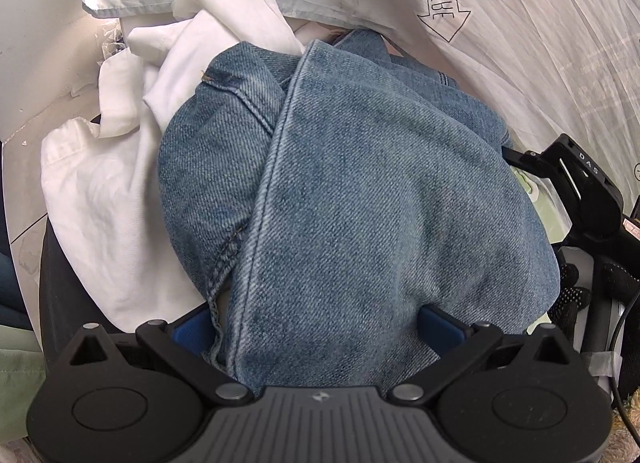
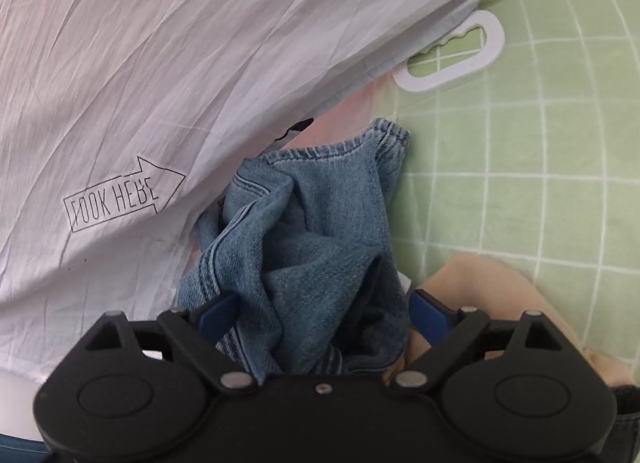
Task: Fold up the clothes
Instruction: 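Reach both grippers into the blue jeans on the clothes pile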
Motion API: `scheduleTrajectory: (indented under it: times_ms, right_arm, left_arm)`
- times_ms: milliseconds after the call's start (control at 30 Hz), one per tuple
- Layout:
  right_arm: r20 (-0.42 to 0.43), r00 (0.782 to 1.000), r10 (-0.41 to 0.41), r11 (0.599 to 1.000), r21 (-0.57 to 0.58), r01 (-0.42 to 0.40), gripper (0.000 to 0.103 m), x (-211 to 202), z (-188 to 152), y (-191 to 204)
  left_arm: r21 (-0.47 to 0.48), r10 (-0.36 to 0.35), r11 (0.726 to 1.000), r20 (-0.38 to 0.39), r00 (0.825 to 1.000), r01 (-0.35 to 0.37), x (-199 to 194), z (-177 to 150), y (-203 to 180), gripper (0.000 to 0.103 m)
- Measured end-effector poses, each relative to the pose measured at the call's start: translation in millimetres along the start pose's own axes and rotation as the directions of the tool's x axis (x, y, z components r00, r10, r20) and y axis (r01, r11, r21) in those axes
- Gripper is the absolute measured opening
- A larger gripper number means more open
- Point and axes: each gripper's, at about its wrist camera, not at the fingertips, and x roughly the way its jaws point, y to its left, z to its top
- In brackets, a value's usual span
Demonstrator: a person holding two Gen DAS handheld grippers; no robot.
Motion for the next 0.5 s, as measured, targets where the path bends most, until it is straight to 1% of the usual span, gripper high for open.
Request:
scheduleTrajectory:
  times_ms: [33, 67, 100, 133, 167, 200, 267, 300, 333, 367, 400, 433, 467, 500]
  right_arm:
    - [-0.013, 0.999, 0.04, 0.999, 0.025, -0.04, 0.093, 2.3, -0.2, 0.3]
    - [-0.019, 0.994, 0.103, 0.993, 0.055, -0.102, 0.093, 3.5, -0.7, 1.6]
    - [-0.022, 0.989, 0.146, 0.987, 0.075, -0.144, 0.093, 4.1, -2.3, 4.3]
    - [-0.026, 0.985, 0.17, 0.983, 0.077, -0.168, 0.093, 2.7, -3.2, 7.4]
    - [-0.032, 0.987, 0.157, 0.987, 0.047, -0.156, 0.093, 3.5, -4.8, 14.7]
    - [-0.043, 0.993, 0.113, 0.993, -0.013, -0.114, 0.09, 5.8, -7.3, 23.8]
    - [-0.054, 0.998, 0.033, 0.992, -0.124, -0.039, 0.065, 9.4, -12.1, 40.2]
    - [-0.043, 0.998, 0.044, 0.991, -0.125, -0.049, 0.065, 5.6, -13.5, 39.4]
    - [-0.032, 0.998, 0.055, 0.99, -0.126, -0.059, 0.061, 1.7, -15.0, 38.6]
    - [-0.021, 0.998, 0.067, 0.989, -0.127, -0.069, 0.054, -2.1, -16.4, 37.8]
    - [-0.01, 0.997, 0.078, 0.989, -0.128, -0.079, 0.051, -6.0, -17.8, 37.0]
    - [0.001, 0.996, 0.09, 0.988, -0.13, -0.089, 0.043, -9.9, -19.2, 36.2]
    - [0.011, 0.995, 0.101, 0.986, -0.131, -0.099, 0.034, -13.7, -20.7, 35.4]
    - [0.022, 0.993, 0.112, 0.985, -0.133, -0.109, 0.031, -17.6, -22.1, 34.6]
  left_arm:
    - [-0.001, -0.001, 1.0, -0.001, 1.0, 0.001, -0.3, 0.0, 0.4, 0.103]
    - [-0.001, -0.001, 1.0, -0.002, 1.0, 0.001, -0.7, 0.0, 0.8, 0.103]
    - [-0.002, -0.001, 1.0, -0.003, 1.0, 0.001, -1.1, 0.0, 1.2, 0.103]
    - [-0.002, -0.002, 1.0, -0.004, 1.0, 0.002, -1.5, 0.0, 1.6, 0.103]
    - [-0.003, -0.001, 1.0, -0.003, 1.0, 0.001, -1.7, -0.4, 1.4, 0.103]
    - [-0.004, 0.001, 1.0, -0.001, 1.0, -0.001, -0.4, 0.5, -0.4, 0.103]
    - [-0.01, 0.007, 1.0, 0.008, 1.0, -0.007, -1.7, -0.4, -1.5, 0.103]
    - [-0.012, 0.012, 1.0, 0.015, 1.0, -0.011, -3.0, -1.7, -2.3, 0.103]
    - [-0.012, 0.015, 1.0, 0.026, 1.0, -0.015, -4.7, -3.3, -3.3, 0.102]
    - [-0.015, 0.018, 1.0, 0.036, 0.999, -0.017, -6.4, -4.7, -4.1, 0.1]
    - [-0.015, 0.02, 1.0, 0.047, 0.999, -0.019, -9.7, -7.0, -6.0, 0.098]
    - [-0.014, 0.021, 1.0, 0.06, 0.998, -0.021, -13.3, -9.4, -8.2, 0.091]
    - [-0.009, 0.026, 1.0, 0.073, 0.997, -0.026, -17.9, -11.4, -11.2, 0.082]
    - [-0.004, 0.031, 1.0, 0.086, 0.996, -0.031, -22.6, -13.4, -14.5, 0.077]
